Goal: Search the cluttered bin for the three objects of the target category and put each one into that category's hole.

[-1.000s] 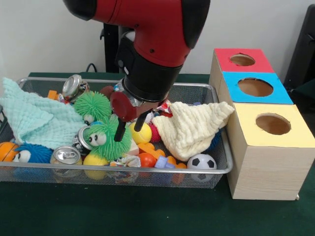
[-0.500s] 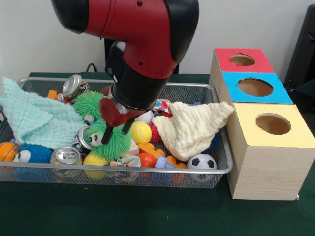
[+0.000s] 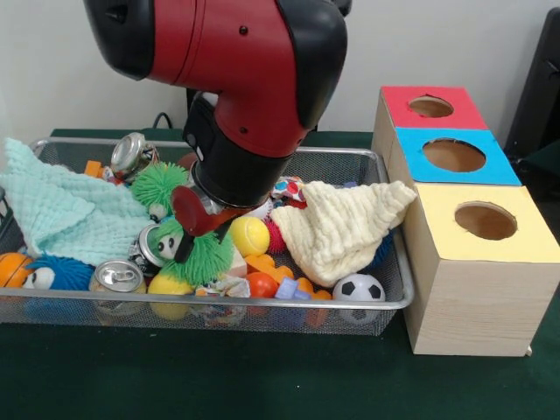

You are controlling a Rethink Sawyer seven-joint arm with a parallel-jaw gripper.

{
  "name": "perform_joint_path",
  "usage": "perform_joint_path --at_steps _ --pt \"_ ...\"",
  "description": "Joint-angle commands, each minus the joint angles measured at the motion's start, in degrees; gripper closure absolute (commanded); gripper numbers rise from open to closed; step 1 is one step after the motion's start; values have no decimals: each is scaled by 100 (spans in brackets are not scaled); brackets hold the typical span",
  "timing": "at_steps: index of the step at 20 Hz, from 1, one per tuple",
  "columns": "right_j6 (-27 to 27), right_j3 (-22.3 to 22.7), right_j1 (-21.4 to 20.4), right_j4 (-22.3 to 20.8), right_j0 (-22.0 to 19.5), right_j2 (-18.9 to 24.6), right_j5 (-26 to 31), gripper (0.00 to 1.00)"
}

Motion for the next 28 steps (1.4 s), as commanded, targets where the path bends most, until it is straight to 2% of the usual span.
perform_joint_path --at_steps 1,12,13,23,25,28 --pt "-753 -75 317 -264 86 -168 699 0" --pt "-628 -154 399 -247 346 -347 1061 0" --pt "-634 -161 399 -235 376 -371 1091 100" --pt "-515 -170 369 -227 511 -459 1101 100" --pt "-389 -109 310 -89 476 -408 934 100" --pt "-478 327 -129 336 278 -180 766 100"
